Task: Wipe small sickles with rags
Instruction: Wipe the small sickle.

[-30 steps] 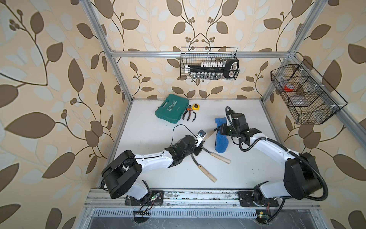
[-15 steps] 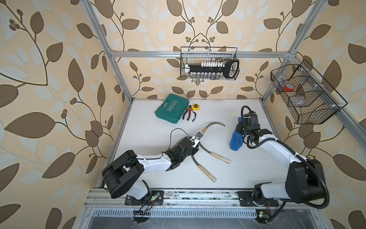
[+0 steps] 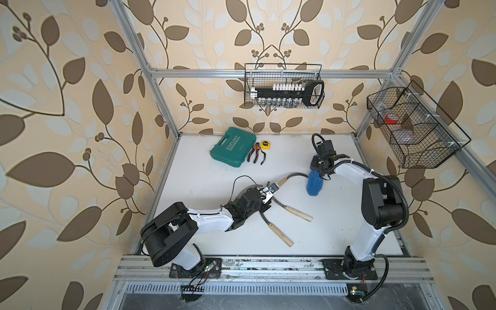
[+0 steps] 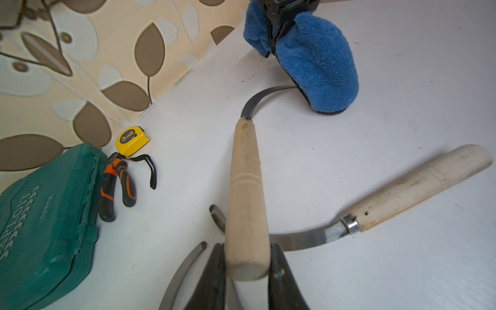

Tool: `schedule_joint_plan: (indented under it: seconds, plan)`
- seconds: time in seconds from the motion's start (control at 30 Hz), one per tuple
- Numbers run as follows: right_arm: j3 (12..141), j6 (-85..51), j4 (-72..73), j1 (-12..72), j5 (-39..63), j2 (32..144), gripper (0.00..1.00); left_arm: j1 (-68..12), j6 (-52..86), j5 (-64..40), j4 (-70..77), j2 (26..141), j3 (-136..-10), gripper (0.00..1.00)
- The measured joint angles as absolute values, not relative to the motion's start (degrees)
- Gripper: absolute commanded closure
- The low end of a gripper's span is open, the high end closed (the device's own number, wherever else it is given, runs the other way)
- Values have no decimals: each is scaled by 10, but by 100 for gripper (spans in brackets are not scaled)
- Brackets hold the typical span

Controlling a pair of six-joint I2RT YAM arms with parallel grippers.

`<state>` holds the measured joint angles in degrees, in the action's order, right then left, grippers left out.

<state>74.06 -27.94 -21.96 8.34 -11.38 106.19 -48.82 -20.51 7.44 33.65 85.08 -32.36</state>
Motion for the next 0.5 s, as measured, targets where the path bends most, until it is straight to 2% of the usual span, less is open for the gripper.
schedule_joint_plan:
  seconds: [0.27, 0.5]
  plan:
    - [828, -254, -275, 126, -135, 1136, 100, -488, -210, 86, 337, 858, -324, 100]
    - [840, -222, -297, 166, -121, 1154, 100, -488, -211, 93, 344, 858, -324, 100]
